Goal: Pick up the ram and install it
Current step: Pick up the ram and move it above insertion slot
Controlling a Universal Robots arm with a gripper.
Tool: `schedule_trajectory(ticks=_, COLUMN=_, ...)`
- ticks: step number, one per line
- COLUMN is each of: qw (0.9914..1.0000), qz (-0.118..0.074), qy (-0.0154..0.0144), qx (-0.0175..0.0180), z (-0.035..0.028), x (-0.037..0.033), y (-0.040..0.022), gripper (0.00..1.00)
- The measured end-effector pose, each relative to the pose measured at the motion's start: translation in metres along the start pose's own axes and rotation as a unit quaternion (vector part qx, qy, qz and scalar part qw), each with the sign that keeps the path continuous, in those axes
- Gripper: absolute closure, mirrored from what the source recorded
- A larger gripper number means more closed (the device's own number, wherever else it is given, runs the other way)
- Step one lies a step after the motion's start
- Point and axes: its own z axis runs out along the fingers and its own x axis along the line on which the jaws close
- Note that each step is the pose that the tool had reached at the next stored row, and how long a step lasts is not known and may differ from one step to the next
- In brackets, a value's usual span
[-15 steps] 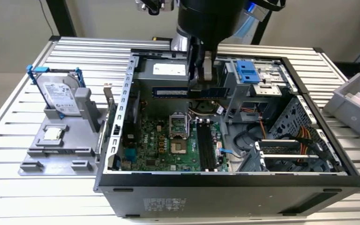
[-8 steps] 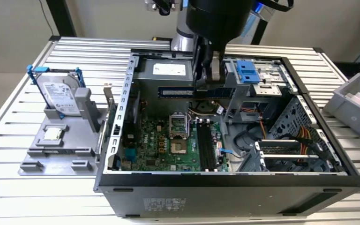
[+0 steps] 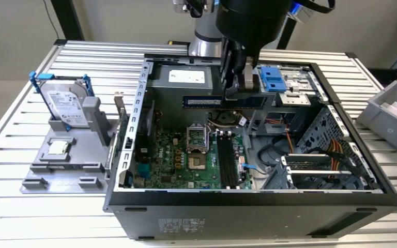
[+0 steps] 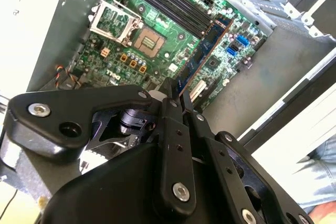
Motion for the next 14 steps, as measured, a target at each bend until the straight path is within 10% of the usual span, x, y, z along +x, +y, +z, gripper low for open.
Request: schedule_trajectory(ticks=14, qw=1.0, qz=0.0, qy=0.0, qx=0.0, z=-0.0003, x=0.0, y=-0.0183, gripper=1.0)
